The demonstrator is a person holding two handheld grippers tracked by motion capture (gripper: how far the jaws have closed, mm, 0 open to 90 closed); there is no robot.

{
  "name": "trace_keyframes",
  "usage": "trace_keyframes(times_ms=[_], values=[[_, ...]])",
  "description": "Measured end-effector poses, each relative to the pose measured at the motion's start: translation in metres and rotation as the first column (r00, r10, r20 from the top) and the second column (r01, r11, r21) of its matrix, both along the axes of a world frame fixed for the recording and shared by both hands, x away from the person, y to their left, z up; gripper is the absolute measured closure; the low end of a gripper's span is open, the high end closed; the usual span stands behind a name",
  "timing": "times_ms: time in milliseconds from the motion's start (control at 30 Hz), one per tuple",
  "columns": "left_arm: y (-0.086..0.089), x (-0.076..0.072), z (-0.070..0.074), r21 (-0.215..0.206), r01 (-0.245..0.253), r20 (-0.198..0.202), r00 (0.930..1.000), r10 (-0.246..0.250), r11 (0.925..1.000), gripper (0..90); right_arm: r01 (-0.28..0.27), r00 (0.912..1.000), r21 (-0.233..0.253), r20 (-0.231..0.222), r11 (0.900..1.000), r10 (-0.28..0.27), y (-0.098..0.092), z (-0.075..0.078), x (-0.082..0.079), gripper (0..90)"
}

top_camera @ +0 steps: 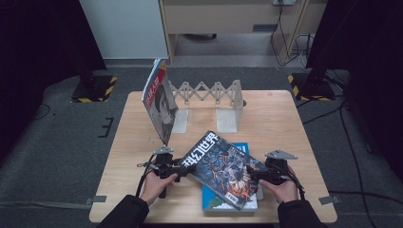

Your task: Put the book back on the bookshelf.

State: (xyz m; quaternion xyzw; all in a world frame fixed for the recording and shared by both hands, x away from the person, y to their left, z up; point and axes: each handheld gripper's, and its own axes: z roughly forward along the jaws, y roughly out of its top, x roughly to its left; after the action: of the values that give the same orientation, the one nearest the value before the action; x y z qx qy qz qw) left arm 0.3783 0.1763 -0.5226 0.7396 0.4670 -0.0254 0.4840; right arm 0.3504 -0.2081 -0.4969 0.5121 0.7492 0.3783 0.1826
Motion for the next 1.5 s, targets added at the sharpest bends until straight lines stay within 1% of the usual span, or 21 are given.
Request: trace_keyframes(times_ms=[133,167,200,233,267,400,467,500,600,700,800,867,1000,1067,1100,1133,1167,1200,1233,1367,1500], values=[[0.001,0.003,-0.002,-0.02,0.008,-0.01,0.9999,-0.009,0.9998,21.8,-0.002,1.0,0.003,-0.004,1.0,0.002,0.0,0.0,0.001,6.3],[0.001,0.004,-0.003,-0.039,0.013,-0.023,0.9996,-0.014,0.9991,23.5,-0.005,1.0,0.002,-0.004,1.0,0.005,0.0,-0.001,0.001,6.3],[0.001,0.004,-0.003,-0.039,0.013,-0.023,0.9996,-0.014,0.9991,25.5,-0.005,1.0,0.002,-0.004,1.0,0.005,0.0,-0.001,0.001,6.3],[0.0,0.004,-0.003,-0.053,0.021,-0.031,0.9993,-0.023,0.9984,25.5,-0.006,1.0,0.002,-0.003,1.0,0.006,0.0,-0.001,0.001,6.3],[-0.001,0.005,-0.003,-0.058,0.02,-0.038,0.999,-0.022,0.9981,28.5,-0.007,1.0,0.006,-0.004,1.0,0.007,0.0,-0.001,0.001,6.3],[0.001,0.004,-0.001,-0.059,0.011,-0.038,0.9992,-0.014,0.9982,32.7,-0.003,1.0,0.01,-0.007,1.0,0.003,0.001,-0.001,0.001,6.3],[0.002,0.005,0.003,-0.053,0.009,-0.038,0.9992,-0.011,0.9986,35.9,-0.002,1.0,0.013,-0.009,1.0,0.003,0.0,-0.001,0.001,6.2],[0.003,0.004,0.008,-0.062,0.009,-0.042,0.999,-0.011,0.998,36.1,0.002,1.0,0.018,-0.008,1.0,-0.002,0.0,-0.002,0.001,6.2],[0.004,0.004,0.015,-0.107,0.005,-0.03,0.9995,-0.008,0.9943,36.2,0.001,0.9999,0.027,-0.01,1.0,-0.001,-0.001,-0.003,0.001,6.2],[0.003,0.005,0.02,-0.119,0.017,-0.015,0.9997,-0.019,0.9928,36.2,0.013,0.9997,0.046,-0.02,0.999,-0.012,-0.002,-0.004,0.001,6.0],[0.002,0.008,0.021,-0.127,0.016,-0.021,0.9996,-0.019,0.9917,36.2,0.01,0.9998,0.045,-0.018,0.999,-0.009,-0.002,-0.004,0.001,6.0],[0.003,0.012,0.019,-0.136,0.01,-0.038,0.9992,-0.015,0.9907,38.5,0.002,0.9999,0.041,-0.012,0.999,-0.001,-0.001,-0.004,0.002,6.0],[0.003,0.014,0.018,-0.13,0.01,-0.051,0.9985,-0.016,0.9915,41.7,0.002,0.9999,0.043,-0.013,0.999,-0.001,-0.001,-0.004,0.002,6.0],[0.003,0.013,0.018,-0.099,0.009,-0.045,0.9989,-0.014,0.9951,41.8,0.003,0.9999,0.045,-0.013,0.999,-0.003,-0.001,-0.004,0.002,6.0],[0.003,0.013,0.018,-0.099,0.009,-0.045,0.9989,-0.014,0.9951,41.5,0.003,0.9999,0.045,-0.013,0.999,-0.003,-0.001,-0.004,0.002,6.0],[0.001,0.011,0.016,-0.051,0.015,-0.036,0.9992,-0.017,0.9986,40.3,0.003,0.9999,0.043,-0.01,0.999,-0.003,-0.001,-0.004,0.001,6.0],[0.001,0.011,0.016,-0.051,0.015,-0.036,0.9992,-0.017,0.9986,39.9,0.003,0.9999,0.043,-0.01,0.999,-0.003,-0.001,-0.004,0.001,6.0],[0.0,0.01,0.014,-0.026,0.017,-0.036,0.9992,-0.018,0.9995,39.1,0.002,1.0,0.036,-0.008,0.999,-0.002,0.0,-0.004,0.001,6.0],[-0.001,0.009,0.013,-0.028,0.012,-0.047,0.9988,-0.013,0.9995,38.3,-0.003,1.0,0.032,-0.003,0.999,0.003,0.0,-0.004,0.001,6.0],[0.0,0.008,0.01,-0.029,0.013,-0.051,0.9986,-0.014,0.9995,37.2,-0.005,1.0,0.028,0.0,1.0,0.005,0.0,-0.004,0.001,6.0],[-0.001,0.005,0.006,-0.021,0.017,-0.049,0.9986,-0.018,0.9996,30.7,-0.006,1.0,0.029,0.001,1.0,0.006,0.0,-0.004,0.001,6.0]])
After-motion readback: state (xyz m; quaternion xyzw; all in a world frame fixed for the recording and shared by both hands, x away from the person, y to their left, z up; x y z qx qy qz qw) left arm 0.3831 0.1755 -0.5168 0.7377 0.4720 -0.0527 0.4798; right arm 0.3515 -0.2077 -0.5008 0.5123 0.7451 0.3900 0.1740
